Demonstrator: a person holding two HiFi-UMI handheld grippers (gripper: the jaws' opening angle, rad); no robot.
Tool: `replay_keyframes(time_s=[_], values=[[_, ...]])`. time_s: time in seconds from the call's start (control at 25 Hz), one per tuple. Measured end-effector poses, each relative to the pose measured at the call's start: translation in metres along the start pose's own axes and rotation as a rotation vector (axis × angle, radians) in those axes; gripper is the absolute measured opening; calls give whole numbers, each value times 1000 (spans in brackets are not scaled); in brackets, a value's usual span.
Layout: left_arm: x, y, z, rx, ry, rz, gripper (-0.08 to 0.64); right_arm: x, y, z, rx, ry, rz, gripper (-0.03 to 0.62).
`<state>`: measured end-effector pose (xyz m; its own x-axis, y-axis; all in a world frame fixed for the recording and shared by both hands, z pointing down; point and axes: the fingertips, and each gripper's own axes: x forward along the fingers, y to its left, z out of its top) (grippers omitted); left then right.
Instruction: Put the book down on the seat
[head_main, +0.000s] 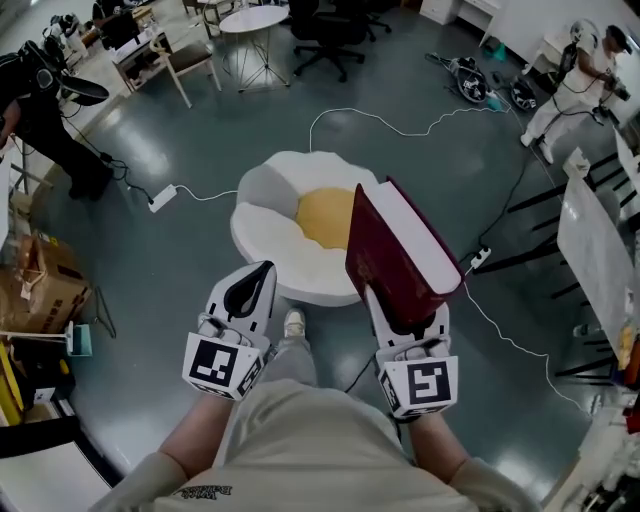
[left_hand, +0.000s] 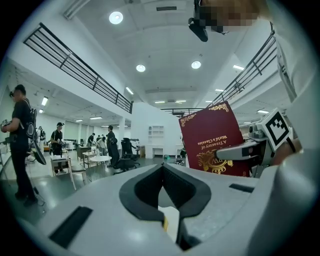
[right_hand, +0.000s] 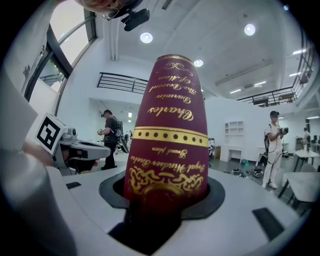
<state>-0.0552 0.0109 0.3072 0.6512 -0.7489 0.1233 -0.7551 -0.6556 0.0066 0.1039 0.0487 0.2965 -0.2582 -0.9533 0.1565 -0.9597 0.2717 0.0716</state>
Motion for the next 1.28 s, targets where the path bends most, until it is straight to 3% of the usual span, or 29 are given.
replay_keyframes(time_s=[0.24, 0.68, 1.28], values=[[44, 59, -1, -21, 6, -30, 3, 82, 3, 13, -3, 24, 26, 233], [91, 168, -7, -55, 35, -39, 3, 190, 11, 27, -15, 90, 0, 233], [99, 186, 14, -90, -10, -45, 3, 211, 25, 32, -40, 133, 0, 233]])
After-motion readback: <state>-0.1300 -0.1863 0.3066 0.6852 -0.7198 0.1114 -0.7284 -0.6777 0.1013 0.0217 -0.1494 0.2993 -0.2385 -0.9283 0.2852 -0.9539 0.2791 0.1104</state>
